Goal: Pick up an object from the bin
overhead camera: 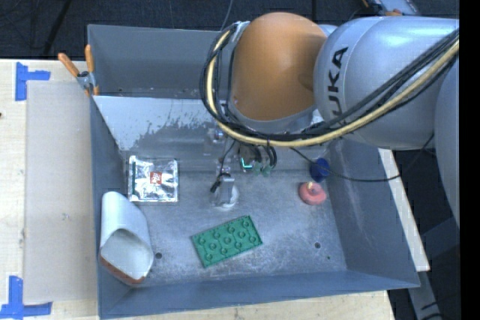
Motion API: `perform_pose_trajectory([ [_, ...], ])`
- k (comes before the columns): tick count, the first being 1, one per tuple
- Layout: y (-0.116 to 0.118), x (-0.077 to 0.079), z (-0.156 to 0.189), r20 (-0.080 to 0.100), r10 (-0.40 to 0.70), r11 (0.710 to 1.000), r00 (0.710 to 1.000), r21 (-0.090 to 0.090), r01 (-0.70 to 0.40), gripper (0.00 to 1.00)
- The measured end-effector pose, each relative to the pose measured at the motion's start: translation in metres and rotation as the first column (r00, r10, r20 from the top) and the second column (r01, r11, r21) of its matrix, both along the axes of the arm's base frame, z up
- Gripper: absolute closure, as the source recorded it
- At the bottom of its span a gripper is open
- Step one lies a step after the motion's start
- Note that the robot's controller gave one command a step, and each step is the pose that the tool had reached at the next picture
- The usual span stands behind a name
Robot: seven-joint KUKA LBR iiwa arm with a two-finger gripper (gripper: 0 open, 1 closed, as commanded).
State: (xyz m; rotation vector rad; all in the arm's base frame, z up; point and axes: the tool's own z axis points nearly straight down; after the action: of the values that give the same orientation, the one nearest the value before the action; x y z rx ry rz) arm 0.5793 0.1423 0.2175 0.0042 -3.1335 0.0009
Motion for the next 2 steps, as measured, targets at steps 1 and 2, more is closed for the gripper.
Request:
perform_pose_trajectory([
  [1,-0.014,-0.024,-0.133,-0.002,0.05,0.999,0.999,-0.001,-0.05,0.0],
  [2,-0.059,-0.084,-0.149,-0.001,0.09,0.996,0.996,-0.001,-0.09,0.0],
])
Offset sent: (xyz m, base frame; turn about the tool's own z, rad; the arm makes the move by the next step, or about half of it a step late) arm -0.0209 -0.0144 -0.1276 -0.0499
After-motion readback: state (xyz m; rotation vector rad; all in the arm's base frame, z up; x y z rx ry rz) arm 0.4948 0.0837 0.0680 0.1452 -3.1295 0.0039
